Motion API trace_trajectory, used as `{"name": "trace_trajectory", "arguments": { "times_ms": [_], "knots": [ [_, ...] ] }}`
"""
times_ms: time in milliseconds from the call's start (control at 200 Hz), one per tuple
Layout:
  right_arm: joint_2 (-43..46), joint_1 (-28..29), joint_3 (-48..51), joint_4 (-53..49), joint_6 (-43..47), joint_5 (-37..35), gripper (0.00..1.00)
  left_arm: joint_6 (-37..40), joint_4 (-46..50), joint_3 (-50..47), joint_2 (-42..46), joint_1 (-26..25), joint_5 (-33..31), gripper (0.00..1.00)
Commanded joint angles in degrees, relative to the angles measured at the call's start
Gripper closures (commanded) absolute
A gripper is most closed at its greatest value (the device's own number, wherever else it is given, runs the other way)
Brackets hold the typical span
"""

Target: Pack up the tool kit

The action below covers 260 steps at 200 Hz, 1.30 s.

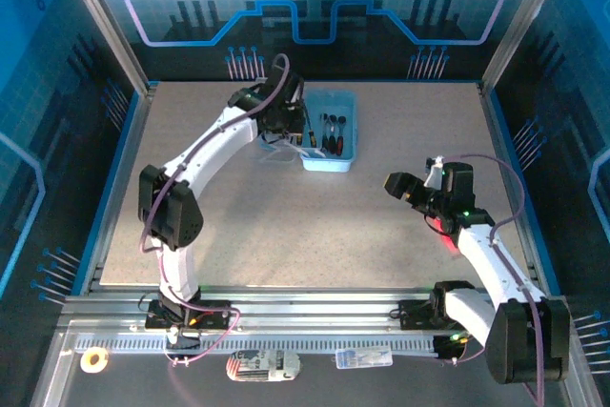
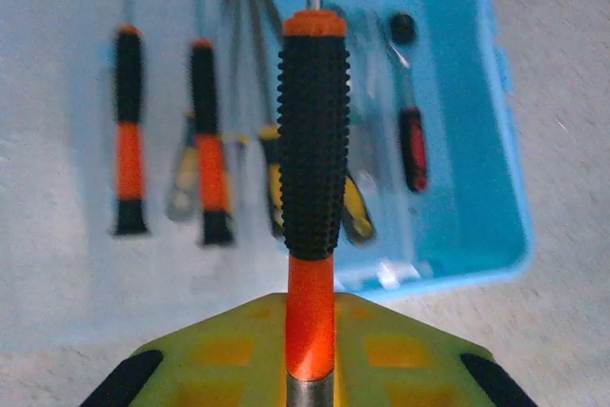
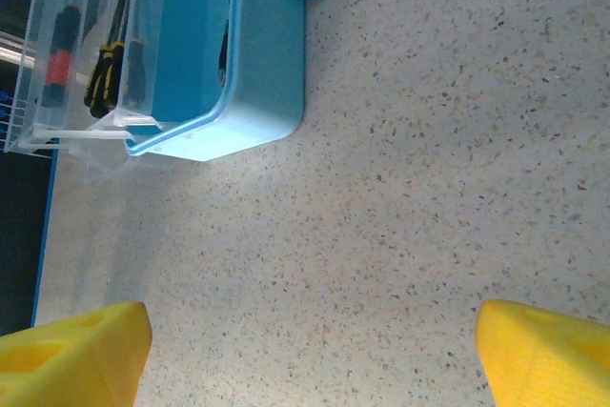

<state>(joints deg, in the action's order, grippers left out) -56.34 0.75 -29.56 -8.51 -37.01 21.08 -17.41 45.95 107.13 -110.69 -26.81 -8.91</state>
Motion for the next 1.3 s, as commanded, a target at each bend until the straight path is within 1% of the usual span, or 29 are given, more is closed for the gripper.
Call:
{"name": "trace_trajectory", "arguments": {
  "times_ms": [0, 150, 410, 735, 1026, 1296],
  "knots": [
    [0.88, 0.70, 1.03, -0.38, 1.14, -0.18, 0.11, 2.78, 6.55, 6.28, -5.21, 1.22, -4.74, 0.83],
    [1.04, 0.68, -0.03, -1.23, 1.76, 0.57, 0.11, 3.21, 8.18, 9.98, -9.85, 2.95, -6.19, 0.84],
    [1.06, 0.61, -0.37, -1.94, 2.17, 0.57, 0.11, 2.65, 8.48, 10.96, -11.59, 3.94, -7.46, 0.84],
    [0.83, 0.62, -0.85, -2.29, 2.12, 0.71, 0.10, 3.57, 8.46, 10.55, -12.88, 4.45, -6.55, 0.80],
    [1.83, 0.56, -0.18, -2.83, 1.73, -0.29, 0.10, 3.95, 8.16, 10.71, -13.66, 4.62, -5.19, 0.79],
    [1.76, 0.63, -0.12, -2.74, 1.50, -0.09, 0.10, 4.14, 8.19, 10.56, -11.62, 4.58, -4.78, 0.77]
  ]
}}
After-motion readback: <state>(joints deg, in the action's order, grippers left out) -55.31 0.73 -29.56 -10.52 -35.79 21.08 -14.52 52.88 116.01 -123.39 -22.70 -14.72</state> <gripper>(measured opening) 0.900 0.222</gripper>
